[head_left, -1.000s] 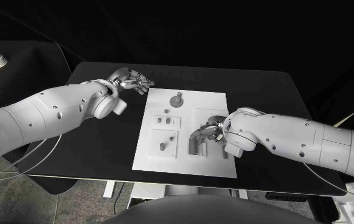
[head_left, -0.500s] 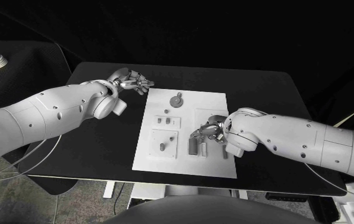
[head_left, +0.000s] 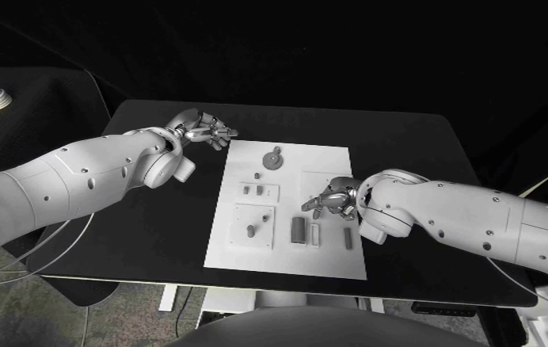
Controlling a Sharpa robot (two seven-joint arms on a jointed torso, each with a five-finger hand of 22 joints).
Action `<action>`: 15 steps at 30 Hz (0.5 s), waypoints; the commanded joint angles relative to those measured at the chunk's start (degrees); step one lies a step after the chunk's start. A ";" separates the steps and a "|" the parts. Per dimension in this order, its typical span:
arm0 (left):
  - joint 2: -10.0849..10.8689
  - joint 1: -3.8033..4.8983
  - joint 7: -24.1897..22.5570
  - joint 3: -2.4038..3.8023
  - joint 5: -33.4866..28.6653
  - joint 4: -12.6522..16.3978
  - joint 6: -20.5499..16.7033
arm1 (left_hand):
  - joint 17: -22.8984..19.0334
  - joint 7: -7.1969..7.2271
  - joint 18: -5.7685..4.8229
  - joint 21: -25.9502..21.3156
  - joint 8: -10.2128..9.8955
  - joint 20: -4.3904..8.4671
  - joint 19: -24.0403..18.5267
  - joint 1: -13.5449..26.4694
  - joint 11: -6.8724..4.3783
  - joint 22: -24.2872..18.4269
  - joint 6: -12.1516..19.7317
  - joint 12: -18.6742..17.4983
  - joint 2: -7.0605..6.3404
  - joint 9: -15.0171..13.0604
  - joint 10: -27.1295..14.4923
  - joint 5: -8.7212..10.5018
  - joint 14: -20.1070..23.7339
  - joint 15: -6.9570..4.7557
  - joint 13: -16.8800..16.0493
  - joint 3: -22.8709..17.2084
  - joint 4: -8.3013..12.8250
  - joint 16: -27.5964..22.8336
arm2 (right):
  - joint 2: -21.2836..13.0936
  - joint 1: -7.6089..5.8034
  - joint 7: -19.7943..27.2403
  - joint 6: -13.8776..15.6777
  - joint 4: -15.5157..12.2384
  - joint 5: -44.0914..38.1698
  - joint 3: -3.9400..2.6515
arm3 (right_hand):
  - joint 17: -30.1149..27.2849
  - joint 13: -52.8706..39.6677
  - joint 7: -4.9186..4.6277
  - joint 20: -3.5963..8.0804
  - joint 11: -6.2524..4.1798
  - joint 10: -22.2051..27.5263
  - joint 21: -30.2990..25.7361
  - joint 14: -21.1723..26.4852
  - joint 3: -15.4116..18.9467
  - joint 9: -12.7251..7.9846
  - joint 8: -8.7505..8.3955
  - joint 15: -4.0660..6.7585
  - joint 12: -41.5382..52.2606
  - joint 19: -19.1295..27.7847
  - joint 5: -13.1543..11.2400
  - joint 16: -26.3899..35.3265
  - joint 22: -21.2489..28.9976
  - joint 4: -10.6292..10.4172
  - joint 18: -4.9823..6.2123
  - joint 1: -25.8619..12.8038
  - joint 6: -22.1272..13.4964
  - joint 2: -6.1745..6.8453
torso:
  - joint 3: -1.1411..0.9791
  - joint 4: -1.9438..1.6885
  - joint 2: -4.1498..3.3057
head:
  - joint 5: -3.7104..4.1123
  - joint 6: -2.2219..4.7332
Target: Assemble the parts on the task board
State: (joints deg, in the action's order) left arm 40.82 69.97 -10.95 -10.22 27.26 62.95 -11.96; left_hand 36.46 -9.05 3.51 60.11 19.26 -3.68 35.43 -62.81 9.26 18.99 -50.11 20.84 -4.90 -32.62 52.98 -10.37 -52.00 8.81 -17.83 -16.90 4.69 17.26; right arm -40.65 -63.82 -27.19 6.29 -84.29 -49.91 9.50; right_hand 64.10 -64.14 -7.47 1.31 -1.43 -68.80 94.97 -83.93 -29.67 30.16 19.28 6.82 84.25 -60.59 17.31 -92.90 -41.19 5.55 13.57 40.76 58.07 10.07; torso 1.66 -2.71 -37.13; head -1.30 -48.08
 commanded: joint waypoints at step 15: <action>0.39 0.05 -1.02 0.01 -0.02 0.49 -0.90 | -0.07 -0.01 0.69 -0.37 -0.30 0.10 -0.30 0.42 -0.08 -0.09 0.35 -0.36 0.00 0.07 -0.27 -0.20 0.39 -0.03 0.07 0.09 -0.21 -0.22 | -8.96 -2.49 4.28 -10.65 -3.43 -8.82 -0.37 | -0.68 -0.32 -0.68 0.13 -0.20 -0.06 5.90 -2.20 -2.30 0.26 0.76 0.34 0.18 0.24 0.09 0.39 -0.01 1.89 1.43 3.58 1.79 -2.14 | -0.02 0.09 -0.01 | 1.24 1.39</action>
State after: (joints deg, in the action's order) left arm 41.19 69.97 -11.21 -10.25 27.26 63.28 -12.23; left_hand 36.47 -9.06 3.51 60.11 19.26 -3.68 35.43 -62.81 9.26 18.99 -50.11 20.84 -4.90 -32.62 52.98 -10.37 -52.00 8.81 -17.83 -16.90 4.69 17.26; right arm -49.35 -66.35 -22.71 1.12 -87.50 -53.39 9.11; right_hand 63.49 -64.39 -7.08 1.31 -1.32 -68.92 94.97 -84.09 -31.56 30.33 19.77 6.80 84.24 -60.59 17.31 -92.63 -41.19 7.44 13.59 43.69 58.47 8.06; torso 1.64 -2.66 -37.12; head -0.46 -46.89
